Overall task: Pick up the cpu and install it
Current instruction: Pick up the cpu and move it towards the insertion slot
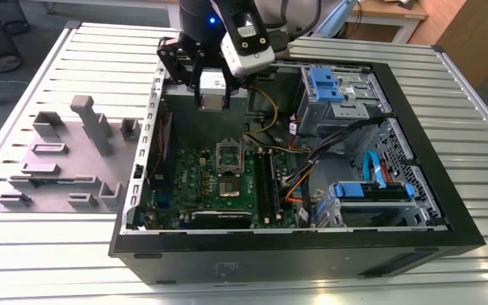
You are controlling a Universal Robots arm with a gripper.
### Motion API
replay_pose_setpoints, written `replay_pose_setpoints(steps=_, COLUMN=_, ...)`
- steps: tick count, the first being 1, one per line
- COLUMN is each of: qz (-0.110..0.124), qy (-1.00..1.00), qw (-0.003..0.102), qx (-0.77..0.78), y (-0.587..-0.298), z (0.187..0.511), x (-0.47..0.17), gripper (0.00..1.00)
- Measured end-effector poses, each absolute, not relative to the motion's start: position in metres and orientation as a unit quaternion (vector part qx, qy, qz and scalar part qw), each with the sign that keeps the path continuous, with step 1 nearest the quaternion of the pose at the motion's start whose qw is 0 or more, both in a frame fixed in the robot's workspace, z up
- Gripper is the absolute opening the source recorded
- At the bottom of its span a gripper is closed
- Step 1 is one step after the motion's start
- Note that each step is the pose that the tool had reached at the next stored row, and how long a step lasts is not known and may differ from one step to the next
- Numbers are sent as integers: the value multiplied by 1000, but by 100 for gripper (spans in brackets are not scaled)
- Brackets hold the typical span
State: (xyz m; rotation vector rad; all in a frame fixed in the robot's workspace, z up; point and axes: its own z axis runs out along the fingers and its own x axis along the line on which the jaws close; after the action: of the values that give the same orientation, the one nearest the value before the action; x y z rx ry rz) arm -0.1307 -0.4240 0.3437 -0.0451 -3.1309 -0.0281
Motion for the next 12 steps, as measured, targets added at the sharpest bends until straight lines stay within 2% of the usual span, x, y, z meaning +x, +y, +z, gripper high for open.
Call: replay_pose_setpoints(steps=12, qz=-17, qy=-1000, qw=3, qx=-14, y=-428, z=341, x=-131, gripper=47)
